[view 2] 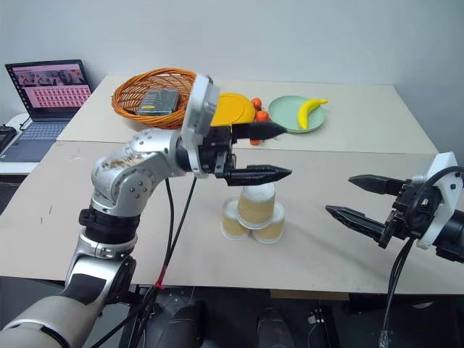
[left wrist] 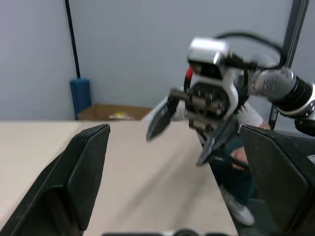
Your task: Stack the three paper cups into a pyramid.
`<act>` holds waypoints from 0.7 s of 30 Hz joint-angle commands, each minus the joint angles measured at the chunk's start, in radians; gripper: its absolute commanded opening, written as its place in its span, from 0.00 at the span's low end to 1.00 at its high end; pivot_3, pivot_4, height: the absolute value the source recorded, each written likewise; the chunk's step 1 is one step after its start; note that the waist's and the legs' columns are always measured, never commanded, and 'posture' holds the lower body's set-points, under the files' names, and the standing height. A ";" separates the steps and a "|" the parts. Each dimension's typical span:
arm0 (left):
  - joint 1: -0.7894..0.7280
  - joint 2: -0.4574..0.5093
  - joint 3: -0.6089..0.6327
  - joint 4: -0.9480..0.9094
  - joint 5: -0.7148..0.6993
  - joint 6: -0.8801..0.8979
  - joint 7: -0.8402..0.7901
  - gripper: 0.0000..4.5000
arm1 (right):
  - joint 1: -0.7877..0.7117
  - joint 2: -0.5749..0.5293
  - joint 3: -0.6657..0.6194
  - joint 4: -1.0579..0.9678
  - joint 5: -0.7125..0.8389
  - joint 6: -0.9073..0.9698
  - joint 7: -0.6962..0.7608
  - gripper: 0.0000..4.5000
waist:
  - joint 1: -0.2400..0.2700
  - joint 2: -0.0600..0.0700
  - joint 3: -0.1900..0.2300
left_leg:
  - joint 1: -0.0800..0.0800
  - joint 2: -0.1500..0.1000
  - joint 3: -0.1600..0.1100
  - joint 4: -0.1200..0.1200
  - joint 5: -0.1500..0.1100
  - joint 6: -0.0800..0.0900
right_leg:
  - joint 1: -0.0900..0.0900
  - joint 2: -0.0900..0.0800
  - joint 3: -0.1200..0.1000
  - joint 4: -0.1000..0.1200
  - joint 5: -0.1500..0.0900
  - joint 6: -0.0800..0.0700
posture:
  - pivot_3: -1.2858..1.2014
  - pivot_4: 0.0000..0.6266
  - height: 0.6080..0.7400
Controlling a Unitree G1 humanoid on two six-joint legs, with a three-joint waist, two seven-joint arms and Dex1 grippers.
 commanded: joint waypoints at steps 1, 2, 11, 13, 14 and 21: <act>-0.109 0.026 0.075 0.065 -0.003 -0.026 0.018 1.00 | 0.000 0.000 -0.047 -0.003 -0.002 -0.037 0.013 1.00 | -0.002 0.000 0.000 | 0.000 0.000 0.000 0.000 0.000 0.000 | 0.000 0.000 0.000 0.000 0.000 0.000 | 0.52 0.24 0.94; -0.134 0.042 0.089 0.092 0.004 -0.032 0.018 1.00 | -0.001 -0.001 -0.045 0.002 -0.004 -0.039 0.016 1.00 | -0.003 0.000 0.000 | 0.000 0.000 0.000 0.000 0.000 0.000 | 0.000 0.000 0.000 0.000 0.000 0.000 | 0.52 0.24 0.94; -0.152 0.319 0.167 0.227 0.076 -0.031 -0.028 1.00 | -0.023 -0.047 -0.026 0.079 -0.031 -0.061 0.091 1.00 | -0.007 0.000 0.000 | 0.000 0.000 0.000 -0.001 0.000 0.000 | -0.001 0.000 0.000 0.000 0.000 0.001 | 0.52 0.24 0.94; -0.054 0.399 0.139 0.145 0.093 -0.015 -0.064 1.00 | -0.036 -0.067 -0.010 0.107 -0.043 -0.064 0.117 1.00 | -0.010 0.001 0.000 | 0.001 0.000 0.001 -0.002 0.000 0.000 | -0.001 0.000 0.001 0.000 0.000 0.000 | 0.52 0.24 0.94; -0.001 0.435 0.122 0.099 0.111 -0.033 -0.080 1.00 | -0.042 -0.077 -0.004 0.123 -0.047 -0.066 0.128 1.00 | -0.010 0.001 0.000 | 0.002 0.000 0.002 -0.003 0.000 0.000 | -0.001 0.000 0.001 0.000 0.000 0.000 | 0.52 0.24 0.94; 0.373 0.524 0.165 -0.179 0.105 -0.022 -0.029 1.00 | -0.033 -0.118 0.013 0.194 -0.096 -0.080 0.199 1.00 | 0.003 0.000 0.001 | 0.001 0.001 0.001 -0.004 0.000 0.000 | -0.001 0.000 0.000 -0.001 0.002 -0.004 | 0.52 0.24 0.94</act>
